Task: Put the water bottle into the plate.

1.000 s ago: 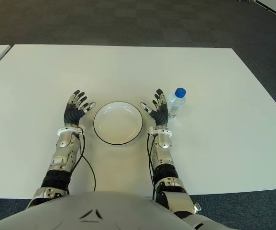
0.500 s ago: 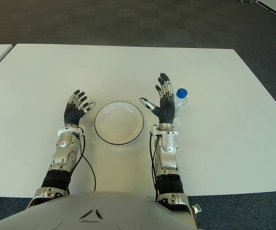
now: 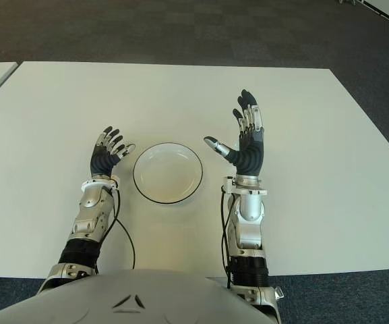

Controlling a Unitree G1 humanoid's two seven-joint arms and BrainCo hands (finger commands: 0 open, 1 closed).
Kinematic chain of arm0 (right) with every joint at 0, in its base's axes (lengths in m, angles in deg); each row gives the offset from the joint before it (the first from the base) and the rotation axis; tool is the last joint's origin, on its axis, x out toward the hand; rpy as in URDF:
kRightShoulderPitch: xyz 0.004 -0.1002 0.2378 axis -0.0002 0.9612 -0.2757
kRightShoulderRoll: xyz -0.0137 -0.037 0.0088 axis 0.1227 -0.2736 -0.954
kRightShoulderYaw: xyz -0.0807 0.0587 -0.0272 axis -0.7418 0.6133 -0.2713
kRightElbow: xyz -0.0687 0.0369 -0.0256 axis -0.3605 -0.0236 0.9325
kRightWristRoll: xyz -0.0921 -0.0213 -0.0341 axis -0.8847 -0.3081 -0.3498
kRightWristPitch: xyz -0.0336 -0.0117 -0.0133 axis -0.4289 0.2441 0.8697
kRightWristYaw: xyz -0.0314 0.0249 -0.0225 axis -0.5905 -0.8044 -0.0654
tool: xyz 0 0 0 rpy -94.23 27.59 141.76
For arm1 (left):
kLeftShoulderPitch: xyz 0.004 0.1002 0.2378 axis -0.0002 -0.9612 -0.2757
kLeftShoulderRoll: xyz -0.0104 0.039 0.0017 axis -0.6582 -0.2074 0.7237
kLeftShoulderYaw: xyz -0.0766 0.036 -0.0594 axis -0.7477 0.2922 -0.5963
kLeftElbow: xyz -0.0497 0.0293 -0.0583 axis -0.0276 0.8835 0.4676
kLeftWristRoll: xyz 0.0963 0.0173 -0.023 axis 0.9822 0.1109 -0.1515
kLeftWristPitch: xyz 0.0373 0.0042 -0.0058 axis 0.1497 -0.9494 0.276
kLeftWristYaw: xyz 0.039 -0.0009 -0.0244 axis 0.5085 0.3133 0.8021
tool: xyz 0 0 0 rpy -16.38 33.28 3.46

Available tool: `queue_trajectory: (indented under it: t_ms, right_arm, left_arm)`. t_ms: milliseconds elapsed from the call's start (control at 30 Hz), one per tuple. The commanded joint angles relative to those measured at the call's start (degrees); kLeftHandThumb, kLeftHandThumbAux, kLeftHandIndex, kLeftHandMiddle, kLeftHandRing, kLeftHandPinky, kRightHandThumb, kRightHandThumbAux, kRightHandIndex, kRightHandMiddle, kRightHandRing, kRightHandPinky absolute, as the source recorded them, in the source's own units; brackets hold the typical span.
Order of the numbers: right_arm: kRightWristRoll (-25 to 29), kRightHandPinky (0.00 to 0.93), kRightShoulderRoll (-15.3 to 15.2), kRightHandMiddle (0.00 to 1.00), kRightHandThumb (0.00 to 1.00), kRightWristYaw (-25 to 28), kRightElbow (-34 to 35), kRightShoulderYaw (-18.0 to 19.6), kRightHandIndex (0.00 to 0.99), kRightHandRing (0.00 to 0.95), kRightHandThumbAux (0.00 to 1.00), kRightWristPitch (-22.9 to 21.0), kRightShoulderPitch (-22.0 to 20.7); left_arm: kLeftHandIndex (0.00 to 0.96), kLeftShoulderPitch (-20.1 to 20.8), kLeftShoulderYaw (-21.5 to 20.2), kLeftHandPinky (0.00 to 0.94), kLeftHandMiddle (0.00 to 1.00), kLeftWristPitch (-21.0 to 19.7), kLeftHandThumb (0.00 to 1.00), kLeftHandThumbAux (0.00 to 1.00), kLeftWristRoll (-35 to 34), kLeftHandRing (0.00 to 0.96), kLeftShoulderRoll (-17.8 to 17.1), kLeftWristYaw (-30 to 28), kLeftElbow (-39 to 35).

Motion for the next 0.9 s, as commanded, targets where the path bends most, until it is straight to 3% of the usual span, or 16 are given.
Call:
queue_trajectory:
  t_ms: [33, 300, 667, 900]
  right_arm:
    - [0.5, 0.09, 1.1, 0.05, 0.0, -0.7, 6.8, -1.3, 0.04, 0.045, 0.901, -5.7, 3.4]
    - [1.3, 0.061, 0.4, 0.043, 0.0, -0.5, 14.5, -1.2, 0.041, 0.032, 0.901, -10.6, 4.9]
    - [2.1, 0.006, -2.0, 0.003, 0.0, 2.0, 15.7, 0.9, 0.011, 0.0, 0.866, -3.4, 8.7]
    - [1.4, 0.0, 0.0, 0.0, 0.0, 0.3, 17.0, 0.3, 0.0, 0.0, 0.834, -3.4, 8.9]
  left_arm:
    - [0.12, 0.9, 0.2, 0.182, 0.141, 0.5, 0.0, 0.933, 0.1, 0.142, 2.4, -0.1, 1.5]
    - [0.125, 1.3, 0.1, 0.187, 0.144, 0.9, 0.0, 0.933, 0.1, 0.145, 2.4, 0.0, 2.4]
    - [0.118, 1.5, 0.2, 0.183, 0.138, 1.4, 0.0, 0.933, -0.2, 0.141, 2.4, -0.5, 2.9]
    - [0.116, 1.8, 0.2, 0.179, 0.136, 2.2, 0.0, 0.929, -0.3, 0.139, 2.4, -0.7, 3.9]
